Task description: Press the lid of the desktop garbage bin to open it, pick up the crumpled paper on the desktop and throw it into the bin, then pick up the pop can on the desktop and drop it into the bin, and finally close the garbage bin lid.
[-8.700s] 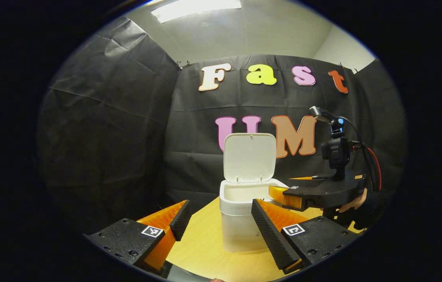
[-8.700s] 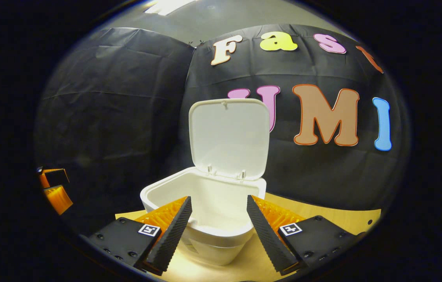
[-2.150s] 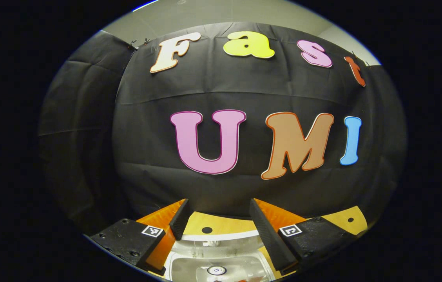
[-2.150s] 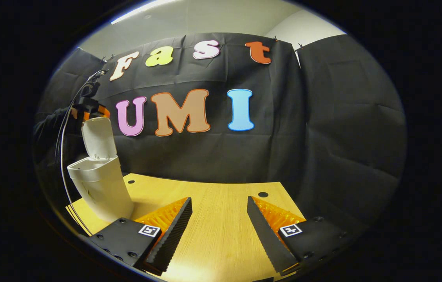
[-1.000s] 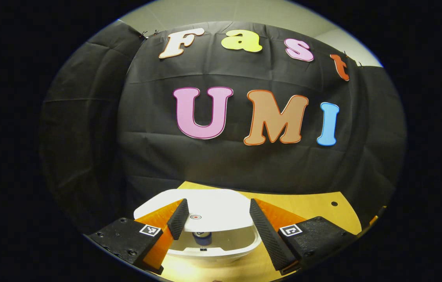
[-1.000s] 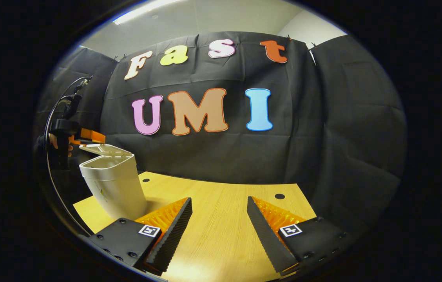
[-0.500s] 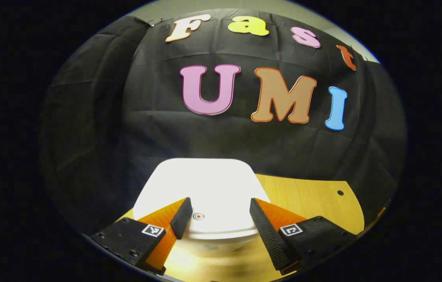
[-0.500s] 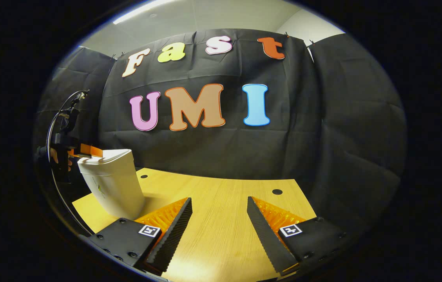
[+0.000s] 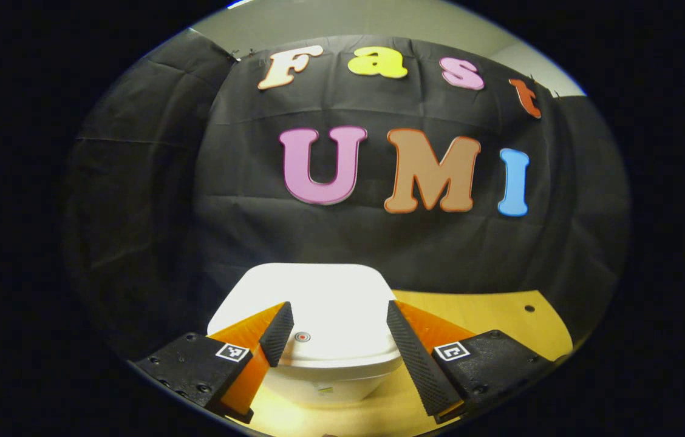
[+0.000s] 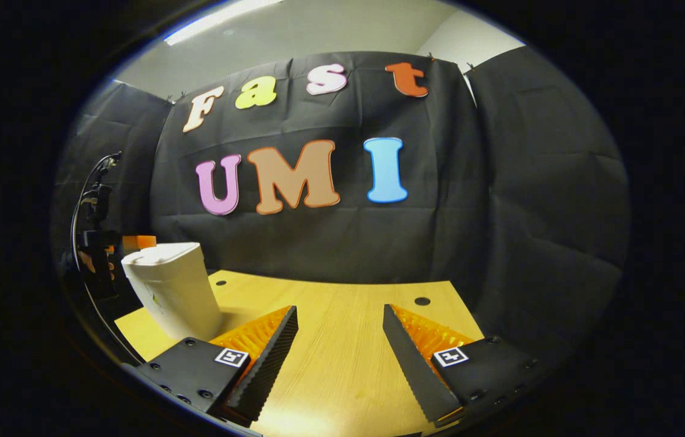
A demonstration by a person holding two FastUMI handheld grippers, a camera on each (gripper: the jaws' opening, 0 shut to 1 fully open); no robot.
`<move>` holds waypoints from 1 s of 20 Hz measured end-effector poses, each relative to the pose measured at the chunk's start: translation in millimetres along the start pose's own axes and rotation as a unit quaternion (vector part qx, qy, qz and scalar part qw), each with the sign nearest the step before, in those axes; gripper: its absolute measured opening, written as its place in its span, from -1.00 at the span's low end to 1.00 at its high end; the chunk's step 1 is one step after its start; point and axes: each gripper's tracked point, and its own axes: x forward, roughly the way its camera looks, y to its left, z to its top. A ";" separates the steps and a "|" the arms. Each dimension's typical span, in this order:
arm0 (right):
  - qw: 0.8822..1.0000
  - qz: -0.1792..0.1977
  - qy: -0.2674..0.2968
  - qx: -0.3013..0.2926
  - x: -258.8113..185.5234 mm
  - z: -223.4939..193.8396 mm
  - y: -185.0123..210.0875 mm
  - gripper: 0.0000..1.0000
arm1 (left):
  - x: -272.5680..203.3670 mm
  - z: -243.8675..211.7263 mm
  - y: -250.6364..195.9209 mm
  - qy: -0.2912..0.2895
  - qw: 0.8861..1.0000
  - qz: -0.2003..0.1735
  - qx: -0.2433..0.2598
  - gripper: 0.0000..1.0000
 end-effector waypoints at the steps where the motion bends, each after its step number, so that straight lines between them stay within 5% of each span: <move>1: 1.000 0.000 -0.012 0.007 -3.0 9.3 -5.8 0.89 | -12.5 20.2 -15.9 -0.034 0.999 -0.007 -0.004 0.86; 6: 0.995 -0.009 -0.099 0.023 -28.6 59.8 -22.6 0.90 | -66.7 59.5 -96.7 -0.127 0.990 -0.058 0.021 0.84; 10: 0.992 -0.011 -0.122 0.028 -50.6 72.6 -12.7 0.92 | -107.2 46.0 -150.2 -0.121 0.986 -0.115 0.005 0.85; 20: 0.990 -0.034 -0.139 0.015 -91.2 78.5 19.7 0.92 | -153.8 47.6 -181.7 -0.131 0.971 -0.199 0.024 0.85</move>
